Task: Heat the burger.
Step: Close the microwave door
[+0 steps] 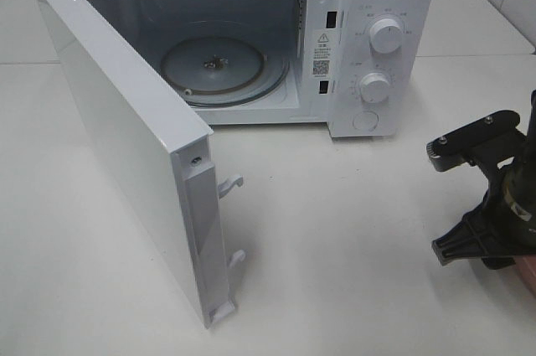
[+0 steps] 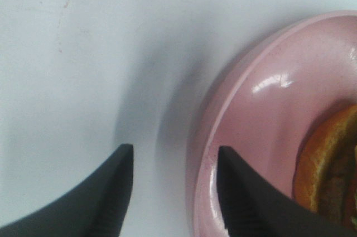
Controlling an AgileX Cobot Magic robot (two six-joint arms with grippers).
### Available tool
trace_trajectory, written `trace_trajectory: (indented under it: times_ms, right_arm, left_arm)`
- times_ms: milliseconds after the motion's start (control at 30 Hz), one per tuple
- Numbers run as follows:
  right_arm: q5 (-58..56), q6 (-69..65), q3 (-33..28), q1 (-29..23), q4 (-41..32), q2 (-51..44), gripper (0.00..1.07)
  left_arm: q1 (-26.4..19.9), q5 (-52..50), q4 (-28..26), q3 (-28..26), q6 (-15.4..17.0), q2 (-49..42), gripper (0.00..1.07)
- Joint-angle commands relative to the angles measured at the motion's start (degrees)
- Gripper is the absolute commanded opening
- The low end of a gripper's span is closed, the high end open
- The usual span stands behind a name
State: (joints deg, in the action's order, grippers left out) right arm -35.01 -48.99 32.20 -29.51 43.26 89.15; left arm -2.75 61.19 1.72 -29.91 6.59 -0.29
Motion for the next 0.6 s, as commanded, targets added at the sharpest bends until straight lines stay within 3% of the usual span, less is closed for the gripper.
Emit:
trace_trajectory:
  times_ms: [33, 233, 367, 433, 533, 600]
  right_arm:
    - [-0.17, 2.69, 0.29, 0.00, -0.06, -4.53, 0.63]
    - [-0.17, 6.36, 0.29, 0.00, -3.32, -12.03, 0.78]
    - [-0.17, 9.28, 0.29, 0.00, -7.10, -15.81, 0.79]
    - [-0.86, 16.04, 0.40, 0.00, -14.61, -20.05, 0.79]
    - [-1.43, 18.11, 0.57, 0.00, -17.82, -20.74, 0.79]
    - [-5.79, 29.05, 2.58, 0.00, -29.56, -23.20, 0.79]
  left_arm:
    - [0.00, -0.11, -0.06, -0.11, 0.00, -0.23, 1.00]
    - [0.00, -0.11, -0.06, -0.11, 0.00, -0.23, 1.00]
    - [0.00, -0.11, -0.06, -0.11, 0.00, -0.23, 1.00]
    - [0.00, -0.11, -0.06, -0.11, 0.00, -0.23, 1.00]
    - [0.00, -0.11, -0.06, -0.11, 0.00, -0.23, 1.00]
    - [0.00, -0.11, -0.06, -0.11, 0.00, -0.23, 1.00]
